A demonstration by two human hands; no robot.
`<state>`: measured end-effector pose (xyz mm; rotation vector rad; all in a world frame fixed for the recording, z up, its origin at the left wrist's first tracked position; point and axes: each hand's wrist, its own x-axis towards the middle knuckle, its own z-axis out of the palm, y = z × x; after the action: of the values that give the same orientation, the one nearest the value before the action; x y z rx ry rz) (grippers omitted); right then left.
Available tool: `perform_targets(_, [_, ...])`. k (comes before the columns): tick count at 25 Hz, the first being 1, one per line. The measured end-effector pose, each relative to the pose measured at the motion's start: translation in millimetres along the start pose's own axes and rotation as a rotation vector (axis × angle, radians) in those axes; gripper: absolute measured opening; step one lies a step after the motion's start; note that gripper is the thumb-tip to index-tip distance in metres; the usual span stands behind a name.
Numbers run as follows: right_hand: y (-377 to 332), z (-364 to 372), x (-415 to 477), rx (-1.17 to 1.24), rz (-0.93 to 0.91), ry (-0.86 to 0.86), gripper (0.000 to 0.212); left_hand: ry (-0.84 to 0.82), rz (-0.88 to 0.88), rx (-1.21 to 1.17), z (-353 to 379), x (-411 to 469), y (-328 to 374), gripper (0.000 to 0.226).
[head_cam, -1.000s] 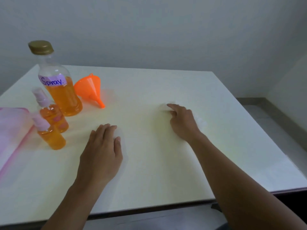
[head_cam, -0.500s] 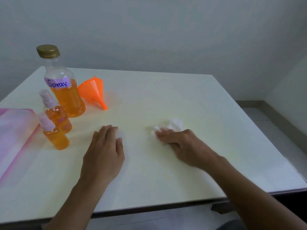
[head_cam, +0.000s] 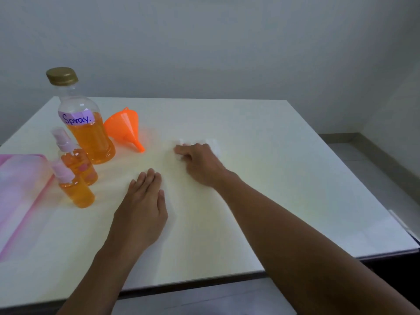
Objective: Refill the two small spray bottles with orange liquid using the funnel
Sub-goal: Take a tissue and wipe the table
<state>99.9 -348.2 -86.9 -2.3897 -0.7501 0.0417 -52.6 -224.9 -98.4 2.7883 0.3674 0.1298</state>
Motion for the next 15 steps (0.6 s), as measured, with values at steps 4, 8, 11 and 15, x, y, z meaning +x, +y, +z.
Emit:
perform_targets(4, [2, -12, -46, -0.035, -0.273, -0.122, 0.041, -0.014, 0.044, 0.087, 0, -4, -5, 0.073])
perform_targets(8, [71, -81, -82, -0.124, -0.067, 0.073, 0.038, 0.006, 0.013, 0.17, 3, -7, -1, 0.072])
perform_targets(11, [109, -111, -66, -0.152, 0.314, 0.204, 0.045, 0.014, -0.001, 0.174, 5, -6, 1, 0.064])
perform_targets(15, [79, -67, -7, -0.051, 0.417, 0.255, 0.044, 0.034, 0.019, 0.162, 5, -4, 0, 0.061])
